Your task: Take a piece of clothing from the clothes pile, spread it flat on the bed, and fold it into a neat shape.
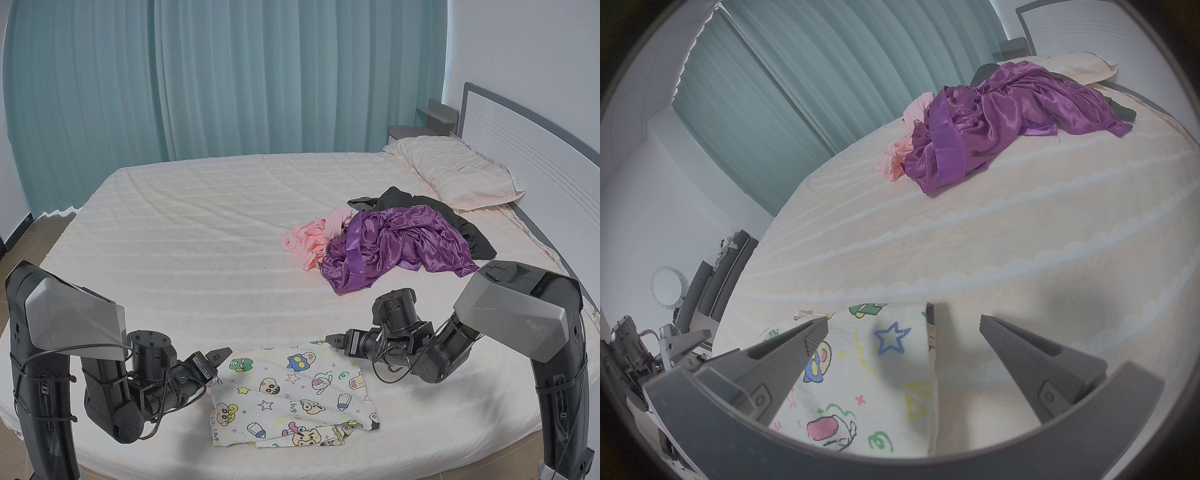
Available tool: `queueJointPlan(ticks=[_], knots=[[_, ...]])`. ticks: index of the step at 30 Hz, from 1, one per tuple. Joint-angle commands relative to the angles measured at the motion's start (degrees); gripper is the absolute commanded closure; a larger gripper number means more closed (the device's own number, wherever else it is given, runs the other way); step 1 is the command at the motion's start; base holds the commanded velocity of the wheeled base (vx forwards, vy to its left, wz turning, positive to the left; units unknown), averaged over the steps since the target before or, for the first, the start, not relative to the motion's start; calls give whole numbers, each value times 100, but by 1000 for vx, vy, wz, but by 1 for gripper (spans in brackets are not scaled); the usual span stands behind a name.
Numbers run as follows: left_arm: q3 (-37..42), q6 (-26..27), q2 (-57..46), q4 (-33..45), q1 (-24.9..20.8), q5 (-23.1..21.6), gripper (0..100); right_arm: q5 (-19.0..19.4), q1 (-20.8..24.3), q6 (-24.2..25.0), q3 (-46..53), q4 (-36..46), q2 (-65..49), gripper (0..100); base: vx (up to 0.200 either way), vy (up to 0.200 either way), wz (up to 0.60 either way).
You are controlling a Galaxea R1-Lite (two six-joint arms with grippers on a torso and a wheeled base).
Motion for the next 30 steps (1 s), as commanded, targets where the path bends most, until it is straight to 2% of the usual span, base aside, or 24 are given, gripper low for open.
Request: queueJointPlan(ticks=[1, 4, 5, 11, 16, 22, 30], knots=[[-7, 7, 36, 3, -1, -2, 0, -2, 19, 12, -149, 7, 248, 0, 0, 0, 0], [-7, -2, 36, 3, -1, -2, 0, 7, 28, 12, -237, 86, 283, 0, 0, 0, 0], [-7, 7, 27, -6, -1, -2, 0, 7, 28, 12, -263, 121, 318, 100, 0, 0, 0], [-7, -2, 36, -6, -1, -2, 0, 7, 28, 20, -281, 138, 371, 100, 0, 0, 0], [-15, 7, 36, -6, -1, -2, 0, -2, -130, 574, -272, 50, 151, 100, 0, 0, 0], [-15, 7, 53, -6, -1, -2, 0, 15, -288, 908, -237, -196, 160, 100, 0, 0, 0], [-33, 7, 62, 3, 8, 7, 0, 15, -332, 899, -228, -222, 291, 100, 0, 0, 0]])
